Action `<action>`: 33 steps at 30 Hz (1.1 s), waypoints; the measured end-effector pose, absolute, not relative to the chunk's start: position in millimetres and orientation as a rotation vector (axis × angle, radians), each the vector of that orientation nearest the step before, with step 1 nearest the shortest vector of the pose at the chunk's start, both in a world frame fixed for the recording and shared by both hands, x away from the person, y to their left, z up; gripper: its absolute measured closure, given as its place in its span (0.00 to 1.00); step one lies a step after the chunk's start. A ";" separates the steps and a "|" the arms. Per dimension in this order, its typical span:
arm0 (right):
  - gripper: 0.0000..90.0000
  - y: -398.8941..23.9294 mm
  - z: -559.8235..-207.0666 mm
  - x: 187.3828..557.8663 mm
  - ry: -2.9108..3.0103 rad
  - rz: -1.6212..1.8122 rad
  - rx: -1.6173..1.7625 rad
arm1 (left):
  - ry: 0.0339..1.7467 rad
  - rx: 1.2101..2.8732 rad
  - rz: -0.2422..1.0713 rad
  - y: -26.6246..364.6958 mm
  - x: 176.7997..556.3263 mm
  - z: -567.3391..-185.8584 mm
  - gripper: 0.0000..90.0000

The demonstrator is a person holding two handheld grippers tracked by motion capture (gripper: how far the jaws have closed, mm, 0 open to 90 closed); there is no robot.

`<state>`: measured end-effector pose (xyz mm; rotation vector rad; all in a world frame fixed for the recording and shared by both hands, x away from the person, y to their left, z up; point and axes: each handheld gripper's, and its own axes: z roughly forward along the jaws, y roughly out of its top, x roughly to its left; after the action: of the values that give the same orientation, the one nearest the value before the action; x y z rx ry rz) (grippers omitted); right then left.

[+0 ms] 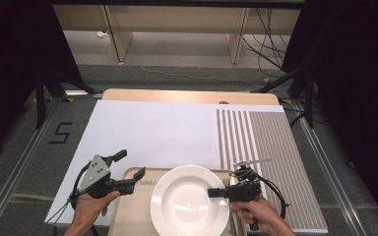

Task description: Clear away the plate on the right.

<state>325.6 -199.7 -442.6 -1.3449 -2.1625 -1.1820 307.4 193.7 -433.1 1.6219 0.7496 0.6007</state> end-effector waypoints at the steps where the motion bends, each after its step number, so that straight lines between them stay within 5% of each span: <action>1: 0.92 -196.8 -442.0 325.1 -2.131 -1.146 -1.347 | 0.751 1.622 0.600 193.5 307.4 -433.2 0.18; 33: 0.86 -171.8 -464.1 337.6 -2.246 -0.966 -1.309 | 0.746 1.625 0.596 193.5 306.7 -432.9 0.18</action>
<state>337.6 -171.8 -464.1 -1.3090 -2.2458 -0.9662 306.7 193.5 -432.9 1.6251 0.7460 0.5955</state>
